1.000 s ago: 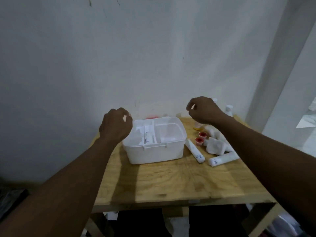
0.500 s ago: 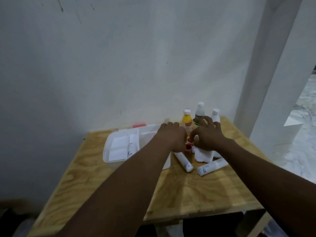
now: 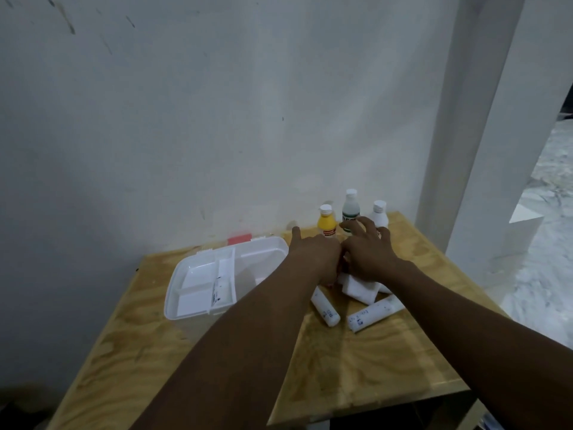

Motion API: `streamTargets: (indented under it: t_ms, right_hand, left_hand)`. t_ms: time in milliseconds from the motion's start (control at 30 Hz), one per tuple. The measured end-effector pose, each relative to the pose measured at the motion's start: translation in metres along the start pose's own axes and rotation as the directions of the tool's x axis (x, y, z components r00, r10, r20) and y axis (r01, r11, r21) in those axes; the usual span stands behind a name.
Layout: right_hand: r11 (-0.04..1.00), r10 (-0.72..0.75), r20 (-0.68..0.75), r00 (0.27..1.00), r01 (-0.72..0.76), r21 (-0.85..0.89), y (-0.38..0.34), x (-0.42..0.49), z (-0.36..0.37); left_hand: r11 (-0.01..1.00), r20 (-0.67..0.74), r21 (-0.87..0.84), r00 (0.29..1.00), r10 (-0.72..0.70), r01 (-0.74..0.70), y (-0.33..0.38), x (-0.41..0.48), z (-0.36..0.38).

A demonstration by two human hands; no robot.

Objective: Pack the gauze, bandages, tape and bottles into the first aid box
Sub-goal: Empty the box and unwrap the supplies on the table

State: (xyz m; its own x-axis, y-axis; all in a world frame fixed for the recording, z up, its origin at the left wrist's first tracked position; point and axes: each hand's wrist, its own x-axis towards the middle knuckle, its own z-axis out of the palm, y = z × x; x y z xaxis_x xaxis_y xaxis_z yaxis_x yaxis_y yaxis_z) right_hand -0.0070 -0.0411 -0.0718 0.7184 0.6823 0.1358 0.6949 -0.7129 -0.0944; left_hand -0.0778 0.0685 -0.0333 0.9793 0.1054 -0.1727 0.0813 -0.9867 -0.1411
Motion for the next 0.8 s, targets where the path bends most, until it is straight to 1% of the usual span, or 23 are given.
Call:
streamTargets:
  t_ms: [167, 300, 400, 600, 700, 800]
  right_hand:
    - [0.998, 0.008, -0.004, 1.000, -0.008, 0.060, 0.004, 0.000, -0.001]
    - [0.993, 0.015, -0.035, 0.999, -0.011, 0.114, 0.008, 0.001, -0.001]
    - [0.991, 0.023, -0.029, 0.999, -0.019, 0.134, 0.008, 0.000, -0.003]
    - [0.990, 0.031, -0.010, 0.999, -0.029, 0.135, 0.010, -0.003, -0.002]
    - [0.981, 0.056, -0.056, 0.997, -0.045, 0.187, 0.011, 0.001, -0.010]
    - [0.946, 0.090, -0.154, 0.984, -0.036, 0.322, 0.008, 0.011, -0.023]
  left_hand:
    - [1.000, -0.088, -0.004, 0.996, 0.018, -0.019, 0.001, 0.004, 0.009]
    - [0.999, -0.092, -0.019, 0.995, 0.039, -0.040, 0.000, -0.001, 0.005]
    - [0.998, -0.106, -0.063, 0.994, 0.015, -0.022, -0.001, -0.002, 0.006]
    - [1.000, -0.120, -0.030, 0.993, -0.007, 0.004, 0.001, -0.001, 0.007]
    - [0.997, -0.168, -0.067, 0.985, -0.047, 0.036, -0.006, -0.003, -0.007]
    - [0.981, -0.238, -0.178, 0.964, -0.120, 0.079, -0.030, -0.012, -0.037]
